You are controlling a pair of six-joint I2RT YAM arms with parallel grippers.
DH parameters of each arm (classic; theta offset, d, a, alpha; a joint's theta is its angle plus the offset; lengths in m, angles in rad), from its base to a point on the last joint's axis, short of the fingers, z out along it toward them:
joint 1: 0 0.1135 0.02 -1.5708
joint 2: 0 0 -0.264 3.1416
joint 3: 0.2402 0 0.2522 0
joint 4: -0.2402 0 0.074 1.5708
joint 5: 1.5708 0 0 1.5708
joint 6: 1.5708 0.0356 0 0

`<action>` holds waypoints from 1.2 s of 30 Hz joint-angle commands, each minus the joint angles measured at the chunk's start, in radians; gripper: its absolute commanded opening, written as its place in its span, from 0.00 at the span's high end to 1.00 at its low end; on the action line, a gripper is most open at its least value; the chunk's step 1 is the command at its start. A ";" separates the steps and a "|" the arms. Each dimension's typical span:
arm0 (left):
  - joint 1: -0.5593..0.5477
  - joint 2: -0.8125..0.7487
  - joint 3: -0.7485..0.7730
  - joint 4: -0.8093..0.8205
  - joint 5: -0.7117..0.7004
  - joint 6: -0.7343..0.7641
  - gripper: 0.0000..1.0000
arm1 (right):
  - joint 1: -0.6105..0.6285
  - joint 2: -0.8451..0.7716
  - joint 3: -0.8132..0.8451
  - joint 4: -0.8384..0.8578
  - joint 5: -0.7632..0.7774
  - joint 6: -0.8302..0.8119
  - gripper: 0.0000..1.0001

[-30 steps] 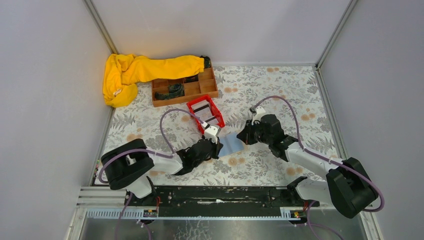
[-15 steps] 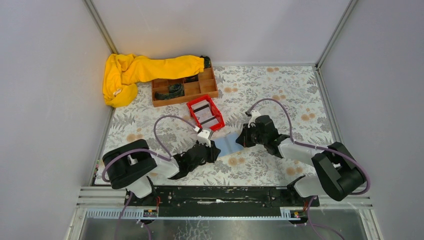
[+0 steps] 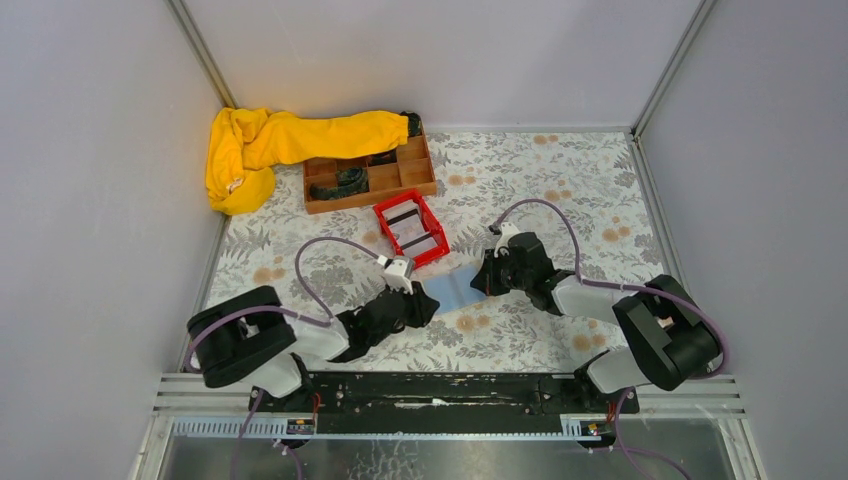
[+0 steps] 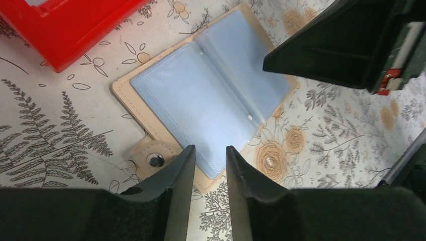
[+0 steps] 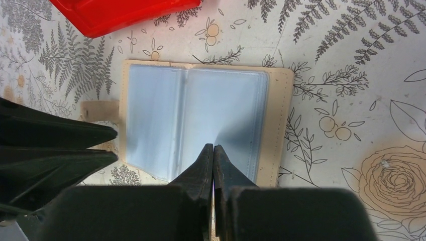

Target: Take the credit cards out of the card holder

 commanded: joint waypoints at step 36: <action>0.079 0.055 0.066 0.023 0.162 -0.072 0.61 | 0.010 0.085 -0.027 0.087 -0.041 0.032 1.00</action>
